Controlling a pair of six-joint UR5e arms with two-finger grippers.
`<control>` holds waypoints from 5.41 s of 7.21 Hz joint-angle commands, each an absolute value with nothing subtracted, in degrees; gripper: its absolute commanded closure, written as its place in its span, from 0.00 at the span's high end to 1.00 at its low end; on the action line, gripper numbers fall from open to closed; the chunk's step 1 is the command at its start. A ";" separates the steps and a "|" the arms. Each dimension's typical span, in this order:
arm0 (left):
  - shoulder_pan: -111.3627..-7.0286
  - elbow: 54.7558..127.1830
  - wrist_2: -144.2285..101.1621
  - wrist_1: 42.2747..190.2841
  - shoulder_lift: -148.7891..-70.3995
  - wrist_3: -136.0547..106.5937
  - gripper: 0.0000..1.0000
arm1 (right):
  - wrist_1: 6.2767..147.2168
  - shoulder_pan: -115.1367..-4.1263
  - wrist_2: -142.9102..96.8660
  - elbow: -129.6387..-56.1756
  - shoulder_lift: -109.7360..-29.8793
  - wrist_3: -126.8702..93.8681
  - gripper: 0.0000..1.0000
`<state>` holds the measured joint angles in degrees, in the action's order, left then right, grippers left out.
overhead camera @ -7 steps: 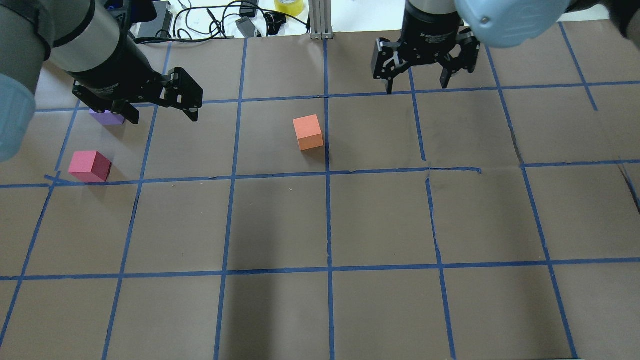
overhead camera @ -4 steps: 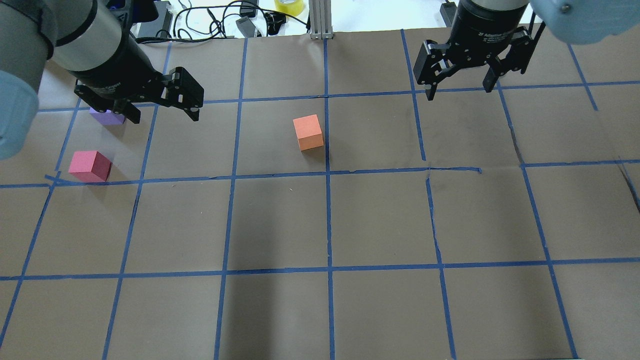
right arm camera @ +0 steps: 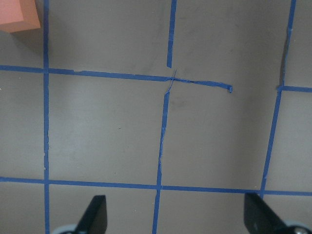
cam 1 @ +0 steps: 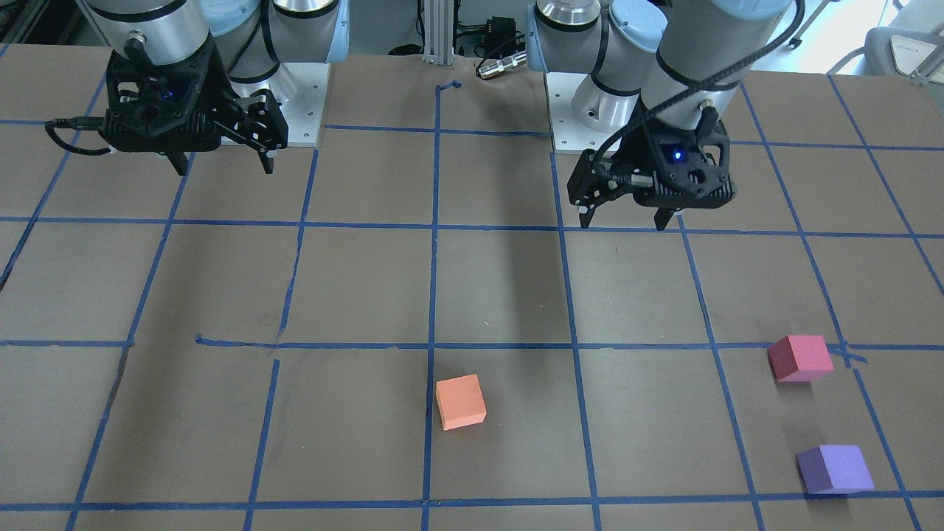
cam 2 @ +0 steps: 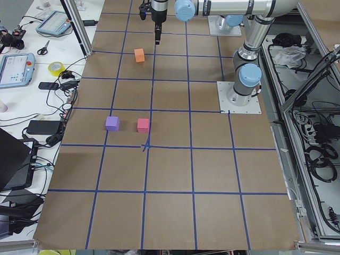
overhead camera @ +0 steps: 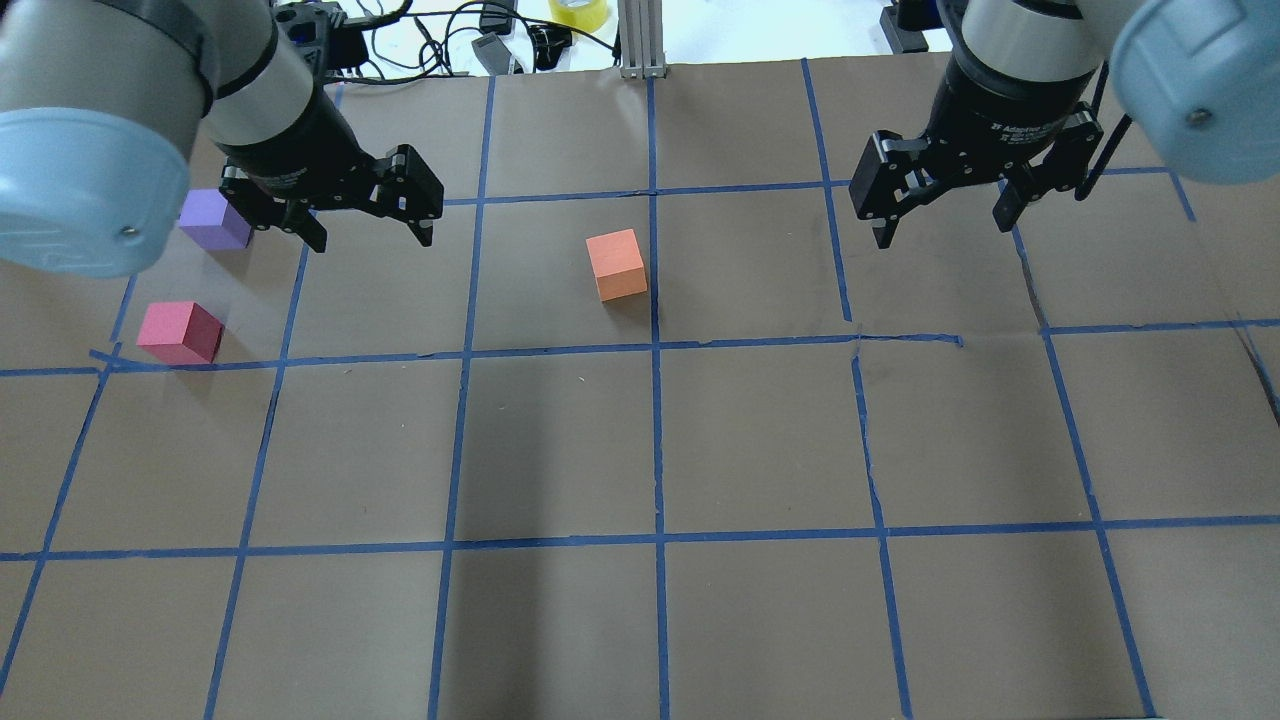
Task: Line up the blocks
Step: 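Reach the left gripper over to the orange cube, then lower the left gripper and grasp the orange cube, then carry the orange cube with the left gripper toward the pink cube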
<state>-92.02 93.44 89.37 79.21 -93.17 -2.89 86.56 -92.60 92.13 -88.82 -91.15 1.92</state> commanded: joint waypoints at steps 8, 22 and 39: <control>-105.47 81.12 90.00 59.24 -125.32 -20.92 1.00 | 90.88 -91.93 91.41 -91.67 -91.76 -1.76 1.00; -106.35 82.35 91.85 59.15 -129.38 -23.20 0.00 | 89.83 -90.35 91.23 -91.76 -91.58 -0.97 1.00; -60.91 79.02 93.78 67.59 -124.62 26.45 0.00 | 89.82 -90.26 90.36 -91.67 -92.02 -0.88 1.00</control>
